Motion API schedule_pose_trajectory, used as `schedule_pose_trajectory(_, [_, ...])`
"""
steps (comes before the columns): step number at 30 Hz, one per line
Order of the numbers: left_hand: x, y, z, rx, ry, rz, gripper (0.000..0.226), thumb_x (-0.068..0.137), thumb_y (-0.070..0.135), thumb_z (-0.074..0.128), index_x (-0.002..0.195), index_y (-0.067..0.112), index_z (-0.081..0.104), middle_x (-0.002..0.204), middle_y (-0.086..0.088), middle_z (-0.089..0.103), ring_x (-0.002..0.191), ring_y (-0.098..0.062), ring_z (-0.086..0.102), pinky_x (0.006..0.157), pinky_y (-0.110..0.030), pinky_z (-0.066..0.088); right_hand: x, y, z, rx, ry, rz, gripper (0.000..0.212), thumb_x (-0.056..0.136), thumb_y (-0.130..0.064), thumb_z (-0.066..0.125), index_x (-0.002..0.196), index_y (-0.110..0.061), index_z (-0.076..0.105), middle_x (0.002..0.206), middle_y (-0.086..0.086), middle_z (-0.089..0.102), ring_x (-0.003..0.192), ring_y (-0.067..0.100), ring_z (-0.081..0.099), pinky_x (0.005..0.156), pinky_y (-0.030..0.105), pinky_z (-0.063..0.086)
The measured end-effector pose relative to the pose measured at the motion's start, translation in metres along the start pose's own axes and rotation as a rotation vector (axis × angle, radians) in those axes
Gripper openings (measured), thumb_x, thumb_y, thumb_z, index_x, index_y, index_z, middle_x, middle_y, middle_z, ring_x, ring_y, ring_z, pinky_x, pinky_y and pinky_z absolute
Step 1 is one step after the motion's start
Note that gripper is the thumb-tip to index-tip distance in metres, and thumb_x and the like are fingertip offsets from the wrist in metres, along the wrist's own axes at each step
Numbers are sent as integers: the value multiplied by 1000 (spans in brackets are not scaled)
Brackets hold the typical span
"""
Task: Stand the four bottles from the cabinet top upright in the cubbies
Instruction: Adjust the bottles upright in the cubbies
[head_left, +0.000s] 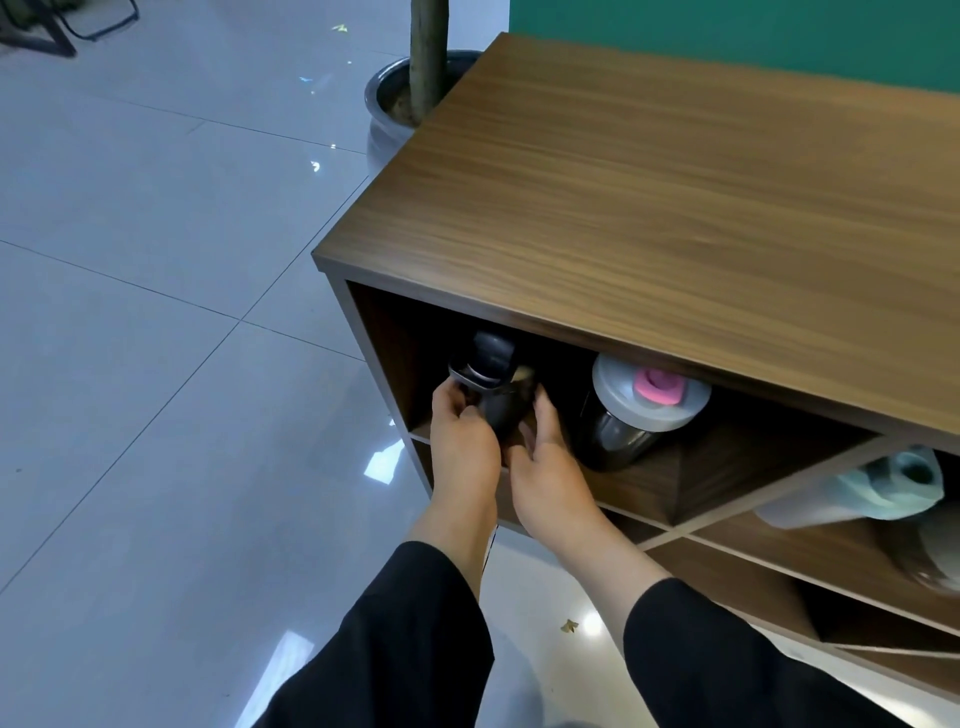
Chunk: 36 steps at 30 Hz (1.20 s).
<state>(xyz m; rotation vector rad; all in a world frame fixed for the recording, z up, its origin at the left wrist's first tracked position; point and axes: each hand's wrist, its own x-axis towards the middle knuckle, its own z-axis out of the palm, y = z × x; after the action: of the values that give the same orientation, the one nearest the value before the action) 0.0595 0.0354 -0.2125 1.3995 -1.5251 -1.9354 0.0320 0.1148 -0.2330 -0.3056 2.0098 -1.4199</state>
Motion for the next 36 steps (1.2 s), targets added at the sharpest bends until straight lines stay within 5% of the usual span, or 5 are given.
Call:
schedule_pose_trajectory(9, [-1, -4, 4, -18, 14, 3, 43, 104, 11, 38, 141, 27, 50, 132, -3, 64, 119, -21, 61, 105, -46, 50, 0, 1, -5, -90, -26, 22, 77, 99, -4, 38, 157, -35, -2, 160, 8, 33, 142, 23, 38, 103, 26, 34])
schedule_pose_trajectory(16, [-12, -13, 6, -208, 168, -296, 46, 102, 9, 37, 141, 27, 50, 137, -9, 58, 124, -31, 57, 107, -48, 47, -17, 6, -9, -69, 24, 3, 59, 105, -24, 38, 158, -29, 12, 160, 2, 34, 146, 16, 33, 102, 17, 27])
schedule_pose_trajectory(21, [-10, -1, 3, -92, 72, -60, 58, 102, 7, 39, 155, 32, 36, 151, 0, 50, 136, -24, 50, 112, -40, 42, -13, -2, -9, -78, 15, 17, 60, 105, -22, 37, 158, -31, 10, 153, 14, 43, 138, 27, 44, 106, 31, 37])
schedule_pose_trajectory(29, [-17, 2, 6, -62, -41, 16, 50, 102, 6, 39, 145, 30, 51, 131, -2, 67, 120, -21, 63, 107, -46, 49, 2, -6, -7, -69, 31, 38, 63, 103, -26, 40, 156, -40, 9, 163, 7, 27, 146, 24, 34, 117, 44, 32])
schedule_pose_trajectory(36, [-13, -2, 5, -152, 81, -133, 53, 105, 11, 37, 154, 29, 38, 147, -5, 55, 131, -27, 54, 111, -47, 44, -6, -2, -8, -77, 38, 49, 61, 105, -26, 36, 158, -31, 5, 159, 8, 35, 142, 25, 40, 103, 29, 35])
